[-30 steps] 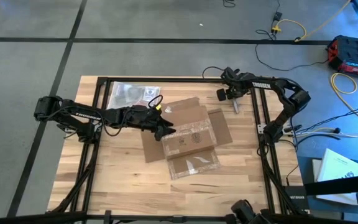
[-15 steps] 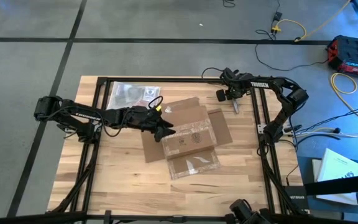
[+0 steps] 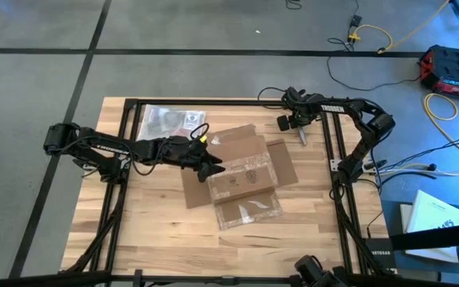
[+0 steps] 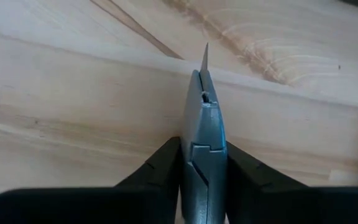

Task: Unpack boxes
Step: Break down the box until it is fully flat

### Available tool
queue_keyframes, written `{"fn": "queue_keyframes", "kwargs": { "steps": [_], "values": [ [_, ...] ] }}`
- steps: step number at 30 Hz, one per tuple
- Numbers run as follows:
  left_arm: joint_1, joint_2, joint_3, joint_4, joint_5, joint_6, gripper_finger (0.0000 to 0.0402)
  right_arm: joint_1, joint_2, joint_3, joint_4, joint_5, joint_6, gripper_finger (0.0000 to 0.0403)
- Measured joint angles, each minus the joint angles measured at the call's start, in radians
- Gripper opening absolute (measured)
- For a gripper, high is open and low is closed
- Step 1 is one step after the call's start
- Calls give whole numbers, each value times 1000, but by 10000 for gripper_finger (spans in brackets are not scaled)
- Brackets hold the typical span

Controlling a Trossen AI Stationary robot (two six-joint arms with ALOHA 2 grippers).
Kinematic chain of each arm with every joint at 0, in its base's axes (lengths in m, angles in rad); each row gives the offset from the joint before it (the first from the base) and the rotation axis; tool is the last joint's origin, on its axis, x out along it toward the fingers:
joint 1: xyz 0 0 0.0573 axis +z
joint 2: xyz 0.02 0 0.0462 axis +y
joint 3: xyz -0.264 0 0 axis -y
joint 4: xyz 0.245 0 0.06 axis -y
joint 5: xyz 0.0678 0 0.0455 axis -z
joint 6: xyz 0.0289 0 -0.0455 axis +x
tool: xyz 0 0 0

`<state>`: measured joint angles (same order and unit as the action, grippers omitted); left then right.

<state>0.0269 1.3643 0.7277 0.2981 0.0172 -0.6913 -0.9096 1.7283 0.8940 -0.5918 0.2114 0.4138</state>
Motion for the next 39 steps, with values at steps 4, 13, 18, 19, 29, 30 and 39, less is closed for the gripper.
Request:
{"fn": "queue_keyframes", "kwargs": {
  "steps": [4,13,18,19,29,30,39],
  "values": [
    [0,0,0,0,0,0,239,0,0,0,0,4,0,82],
    [0,0,0,-1,-1,-1,239,0,1,0,-5,5,-20,84],
    [0,0,0,0,-1,-6,239,0,2,-1,-5,7,-27,85],
    [0,0,0,0,-1,-7,239,0,2,-1,-5,8,-28,85],
    [0,0,0,0,-1,-8,239,0,2,-1,-6,10,-47,85],
    [0,0,0,0,-1,-8,239,0,2,-1,-6,9,-47,85],
    [0,0,0,0,-1,-8,239,-1,-3,-1,-8,-20,-48,85]
  ]
}}
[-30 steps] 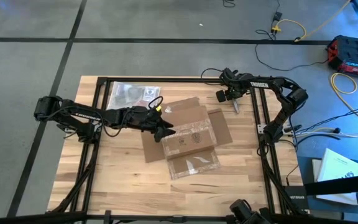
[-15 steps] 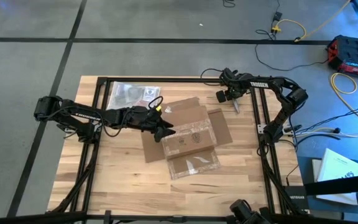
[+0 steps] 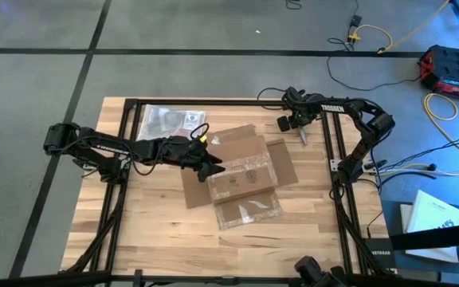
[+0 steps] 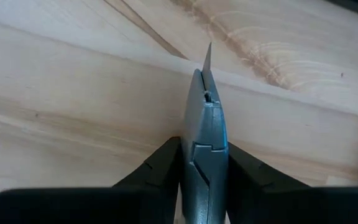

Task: Unpack boxes
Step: Break down the box until it is fully flat

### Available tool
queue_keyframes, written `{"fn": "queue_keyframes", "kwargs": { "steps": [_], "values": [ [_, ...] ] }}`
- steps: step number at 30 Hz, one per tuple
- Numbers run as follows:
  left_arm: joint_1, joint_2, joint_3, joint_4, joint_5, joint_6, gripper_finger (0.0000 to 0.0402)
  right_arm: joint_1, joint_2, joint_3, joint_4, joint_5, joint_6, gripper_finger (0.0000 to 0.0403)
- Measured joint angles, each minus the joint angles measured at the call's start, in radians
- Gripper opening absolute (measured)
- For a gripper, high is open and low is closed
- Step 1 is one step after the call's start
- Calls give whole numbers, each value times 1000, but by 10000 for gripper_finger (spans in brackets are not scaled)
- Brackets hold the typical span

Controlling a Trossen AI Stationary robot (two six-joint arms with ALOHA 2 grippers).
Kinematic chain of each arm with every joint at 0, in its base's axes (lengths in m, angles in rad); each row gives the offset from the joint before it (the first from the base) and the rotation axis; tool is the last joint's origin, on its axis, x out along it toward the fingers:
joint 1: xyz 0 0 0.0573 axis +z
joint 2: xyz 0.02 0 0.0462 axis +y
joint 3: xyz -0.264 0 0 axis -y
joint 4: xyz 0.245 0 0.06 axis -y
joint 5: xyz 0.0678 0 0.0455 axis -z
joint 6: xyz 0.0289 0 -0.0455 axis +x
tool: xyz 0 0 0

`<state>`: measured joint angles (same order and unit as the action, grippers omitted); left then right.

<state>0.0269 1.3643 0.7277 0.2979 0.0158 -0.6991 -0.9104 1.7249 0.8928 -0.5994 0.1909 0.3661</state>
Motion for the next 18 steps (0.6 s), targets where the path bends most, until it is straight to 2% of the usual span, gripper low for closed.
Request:
{"fn": "queue_keyframes", "kwargs": {
  "steps": [18],
  "values": [
    [0,0,0,0,-1,6,239,0,-27,-2,-2,-33,3,85]
  ]
}}
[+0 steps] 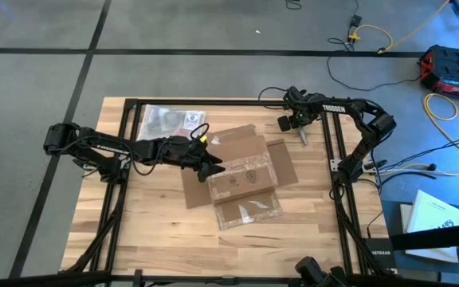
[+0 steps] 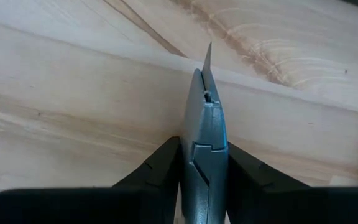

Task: Unpack boxes
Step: Break down the box until it is fully flat

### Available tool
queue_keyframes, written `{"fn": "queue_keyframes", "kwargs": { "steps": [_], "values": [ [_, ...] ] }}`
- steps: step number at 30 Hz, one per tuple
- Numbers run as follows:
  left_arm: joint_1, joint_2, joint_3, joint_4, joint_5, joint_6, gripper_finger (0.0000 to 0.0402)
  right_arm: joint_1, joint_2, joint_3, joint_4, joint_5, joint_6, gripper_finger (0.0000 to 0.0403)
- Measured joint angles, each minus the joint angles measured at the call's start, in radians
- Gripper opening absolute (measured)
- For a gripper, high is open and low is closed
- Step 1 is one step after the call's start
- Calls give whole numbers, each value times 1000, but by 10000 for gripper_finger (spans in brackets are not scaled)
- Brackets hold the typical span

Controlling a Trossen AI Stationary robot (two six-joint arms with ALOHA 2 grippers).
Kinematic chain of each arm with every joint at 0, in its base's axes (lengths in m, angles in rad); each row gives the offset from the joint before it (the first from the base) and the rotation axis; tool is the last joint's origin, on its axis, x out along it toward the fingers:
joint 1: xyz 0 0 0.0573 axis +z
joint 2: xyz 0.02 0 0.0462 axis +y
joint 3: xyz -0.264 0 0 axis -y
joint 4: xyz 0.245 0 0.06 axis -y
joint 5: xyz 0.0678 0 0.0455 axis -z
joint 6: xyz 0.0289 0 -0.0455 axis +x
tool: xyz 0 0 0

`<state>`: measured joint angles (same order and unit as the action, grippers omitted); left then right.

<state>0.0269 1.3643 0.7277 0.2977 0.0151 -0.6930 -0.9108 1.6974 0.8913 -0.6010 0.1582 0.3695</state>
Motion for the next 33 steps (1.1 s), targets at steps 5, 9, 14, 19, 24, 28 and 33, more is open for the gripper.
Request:
{"fn": "queue_keyframes", "kwargs": {
  "steps": [5,9,14,19,24,28,33],
  "values": [
    [0,0,0,0,0,2,239,0,-2,1,-7,-9,1,85],
    [0,0,0,-5,0,12,239,1,-11,1,-27,-20,4,85],
    [2,0,0,-5,0,16,239,2,-14,0,-29,-22,3,85],
    [7,0,0,-5,0,16,239,1,-16,0,-29,-27,2,86],
    [10,0,0,-5,0,15,239,1,-16,1,-27,-41,1,86],
    [10,0,0,-4,0,16,239,2,-17,3,-24,-55,2,86],
    [10,0,0,-4,0,16,239,2,-18,4,-24,-55,0,86]
  ]
}}
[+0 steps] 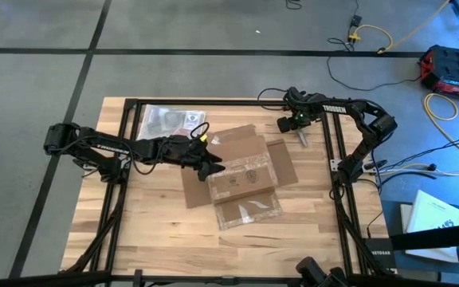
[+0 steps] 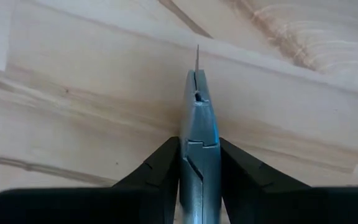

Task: Unpack boxes
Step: Break down the box until it is fully flat

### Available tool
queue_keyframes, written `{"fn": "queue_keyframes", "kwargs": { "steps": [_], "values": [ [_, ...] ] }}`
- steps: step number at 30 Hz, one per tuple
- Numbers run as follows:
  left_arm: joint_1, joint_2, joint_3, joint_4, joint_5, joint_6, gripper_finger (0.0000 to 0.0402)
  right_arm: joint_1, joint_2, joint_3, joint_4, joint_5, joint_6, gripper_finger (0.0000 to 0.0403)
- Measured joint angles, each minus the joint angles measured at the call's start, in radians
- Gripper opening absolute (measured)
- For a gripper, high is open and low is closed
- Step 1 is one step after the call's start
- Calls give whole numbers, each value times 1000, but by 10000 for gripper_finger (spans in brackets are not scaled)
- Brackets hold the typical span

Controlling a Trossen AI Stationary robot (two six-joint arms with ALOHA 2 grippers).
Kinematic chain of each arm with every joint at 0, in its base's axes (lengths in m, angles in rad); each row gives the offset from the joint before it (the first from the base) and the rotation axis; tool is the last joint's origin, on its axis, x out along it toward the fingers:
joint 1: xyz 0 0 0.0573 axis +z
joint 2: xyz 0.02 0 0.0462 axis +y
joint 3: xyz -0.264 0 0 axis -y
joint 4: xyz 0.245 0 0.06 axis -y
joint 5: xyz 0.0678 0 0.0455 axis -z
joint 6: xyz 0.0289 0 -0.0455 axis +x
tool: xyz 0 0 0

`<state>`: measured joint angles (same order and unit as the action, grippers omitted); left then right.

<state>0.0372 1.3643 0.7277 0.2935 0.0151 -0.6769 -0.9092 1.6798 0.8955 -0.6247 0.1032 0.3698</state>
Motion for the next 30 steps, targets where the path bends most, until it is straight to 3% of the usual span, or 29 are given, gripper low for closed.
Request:
{"fn": "queue_keyframes", "kwargs": {
  "steps": [9,21,30],
  "values": [
    [0,0,0,0,0,0,239,0,0,1,5,0,-8,92],
    [0,0,0,0,0,0,239,0,-1,2,21,-10,-9,225],
    [0,0,0,0,0,0,239,0,-1,2,17,2,-3,244]
  ]
}}
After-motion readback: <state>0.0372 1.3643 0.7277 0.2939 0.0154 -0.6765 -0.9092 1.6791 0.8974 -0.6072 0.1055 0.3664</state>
